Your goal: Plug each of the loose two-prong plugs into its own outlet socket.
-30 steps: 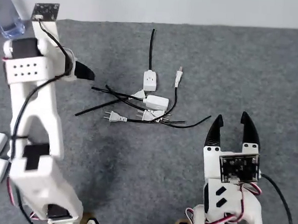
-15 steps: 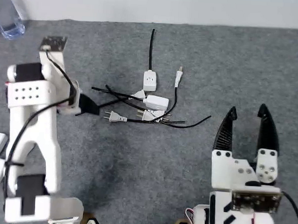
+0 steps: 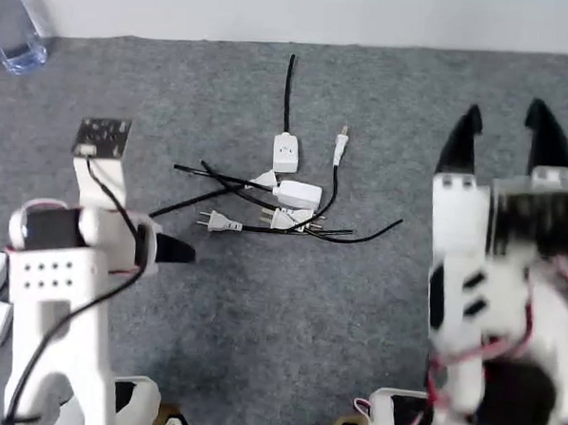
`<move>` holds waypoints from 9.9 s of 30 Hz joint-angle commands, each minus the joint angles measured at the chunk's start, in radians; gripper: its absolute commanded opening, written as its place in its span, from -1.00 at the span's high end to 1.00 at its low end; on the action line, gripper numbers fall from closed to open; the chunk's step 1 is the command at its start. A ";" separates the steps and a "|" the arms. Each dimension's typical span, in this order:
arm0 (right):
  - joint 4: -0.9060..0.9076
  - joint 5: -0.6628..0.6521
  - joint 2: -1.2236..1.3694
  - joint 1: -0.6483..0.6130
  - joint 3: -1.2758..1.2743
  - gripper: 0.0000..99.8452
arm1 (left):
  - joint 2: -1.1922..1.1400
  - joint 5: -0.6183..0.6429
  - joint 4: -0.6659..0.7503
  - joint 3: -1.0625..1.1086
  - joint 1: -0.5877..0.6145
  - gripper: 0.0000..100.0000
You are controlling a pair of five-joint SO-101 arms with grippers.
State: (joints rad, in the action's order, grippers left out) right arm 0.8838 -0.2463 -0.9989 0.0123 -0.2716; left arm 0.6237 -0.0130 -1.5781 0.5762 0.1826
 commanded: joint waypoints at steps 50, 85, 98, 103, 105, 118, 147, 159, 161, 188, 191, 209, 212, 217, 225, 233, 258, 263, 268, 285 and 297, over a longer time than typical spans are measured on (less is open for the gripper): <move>0.507 -0.124 1.974 -0.189 1.676 0.64 | 1.103 0.011 0.635 1.058 0.135 0.26; 0.914 -0.695 2.233 -0.285 1.895 0.79 | 1.195 0.005 0.592 1.106 0.072 0.26; 0.917 -0.701 2.192 -0.278 1.849 0.62 | 1.195 0.005 0.597 1.106 0.072 0.26; 0.917 -0.743 2.123 -0.277 1.826 0.61 | 1.195 0.005 0.598 1.106 0.072 0.26; 0.918 -0.756 2.074 -0.275 1.823 0.61 | 1.195 0.005 0.598 1.106 0.072 0.26; 0.900 -0.979 1.661 -0.344 1.089 0.61 | 1.195 0.005 0.597 1.106 0.072 0.26; 0.739 -1.037 1.862 -0.363 1.083 0.61 | 1.195 0.003 0.594 1.106 0.074 0.26; 0.780 -1.037 1.863 -0.361 1.215 0.61 | 1.195 0.003 0.594 1.106 0.074 0.26; 0.773 -1.039 1.876 -0.361 1.215 0.61 | 1.195 0.003 0.595 1.106 0.074 0.26; 0.803 -1.036 2.040 -0.363 1.363 0.73 | 1.195 0.003 0.597 1.106 0.074 0.26; 0.803 -1.037 2.040 -0.371 1.363 1.00 | 1.195 0.003 0.597 1.106 0.074 0.26; 0.914 -0.878 1.799 -0.338 1.565 0.98 | 1.194 0.003 0.597 1.106 0.074 0.26; 0.917 -0.829 1.724 -0.295 1.564 0.98 | 1.194 0.003 0.597 1.106 0.074 0.26; 0.917 -0.770 1.624 -0.263 1.465 0.98 | 1.194 0.003 0.597 1.106 0.074 0.26; 0.915 -0.767 1.343 -0.441 1.126 0.98 | 1.194 0.003 0.597 1.106 0.074 0.26; 0.912 -0.738 1.112 -0.578 0.861 0.98 | 1.194 0.005 0.589 1.081 0.087 0.26; 0.670 -0.603 1.224 -1.007 0.654 0.70 | 1.195 -0.078 0.491 0.891 0.727 0.26; 0.579 -0.563 1.328 -1.081 0.671 0.26 | 1.195 -0.129 0.491 0.894 0.824 0.26; 0.670 -0.563 1.328 -1.069 0.784 0.24 | 1.195 -0.166 0.499 0.932 0.825 0.26; 0.915 -0.324 0.970 -0.639 0.944 0.24 | 1.189 -0.473 0.387 0.935 0.098 0.26; 0.908 -0.285 0.777 -0.306 0.483 0.24 | 1.189 -0.516 0.265 0.931 -0.183 0.26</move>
State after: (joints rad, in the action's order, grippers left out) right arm 1.7553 -0.5424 -0.1749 -0.3606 0.3007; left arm 1.8021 -0.5163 -1.2866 1.5351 0.0322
